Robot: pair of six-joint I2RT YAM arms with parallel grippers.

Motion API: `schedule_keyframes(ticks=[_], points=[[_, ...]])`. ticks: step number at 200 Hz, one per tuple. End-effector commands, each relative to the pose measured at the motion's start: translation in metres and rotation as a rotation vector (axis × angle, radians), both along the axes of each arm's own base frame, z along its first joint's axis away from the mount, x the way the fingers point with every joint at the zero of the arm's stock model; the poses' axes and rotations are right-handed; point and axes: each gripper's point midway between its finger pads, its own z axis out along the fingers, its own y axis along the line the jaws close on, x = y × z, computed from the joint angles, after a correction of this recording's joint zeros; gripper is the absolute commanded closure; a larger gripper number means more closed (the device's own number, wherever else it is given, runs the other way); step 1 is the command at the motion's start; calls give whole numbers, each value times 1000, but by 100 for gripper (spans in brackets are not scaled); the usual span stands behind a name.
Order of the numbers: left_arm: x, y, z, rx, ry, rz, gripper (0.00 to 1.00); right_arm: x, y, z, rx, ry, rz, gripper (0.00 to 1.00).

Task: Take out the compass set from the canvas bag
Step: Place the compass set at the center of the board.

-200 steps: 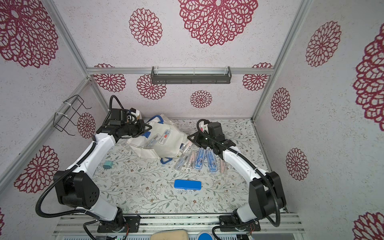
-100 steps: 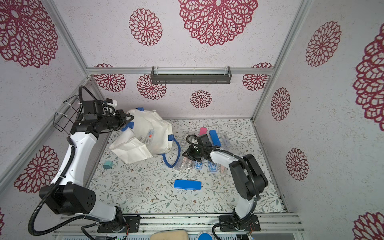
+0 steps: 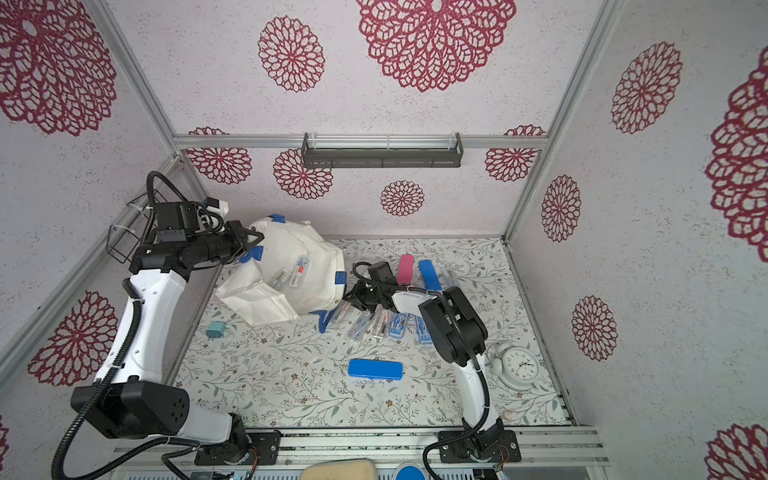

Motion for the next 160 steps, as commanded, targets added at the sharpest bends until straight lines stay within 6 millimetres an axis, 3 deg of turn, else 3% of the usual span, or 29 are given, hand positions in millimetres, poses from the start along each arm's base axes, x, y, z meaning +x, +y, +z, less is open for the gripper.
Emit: schedule_keyframes(ticks=[1, 40, 59, 100, 115, 136, 160], points=[[-6, -3, 23, -1, -98, -38, 100, 2, 3, 6, 29, 5, -18, 75], [-2, -6, 14, -17, -86, -53, 100, -8, -14, 7, 1, 10, -30, 46], [1, -8, 11, -25, -79, -66, 100, -10, -32, 16, -2, 4, -65, 40], [3, -20, 2, -46, -66, -112, 100, -15, -89, 47, 20, -35, -193, 42], [4, -28, -2, -48, -57, -132, 100, -18, -99, 66, 20, -78, -201, 46], [5, -44, -6, -56, -48, -166, 100, -22, -95, 104, 18, -180, -162, 54], [7, -65, -16, -62, -29, -209, 100, -33, -74, 156, 17, -323, -88, 59]])
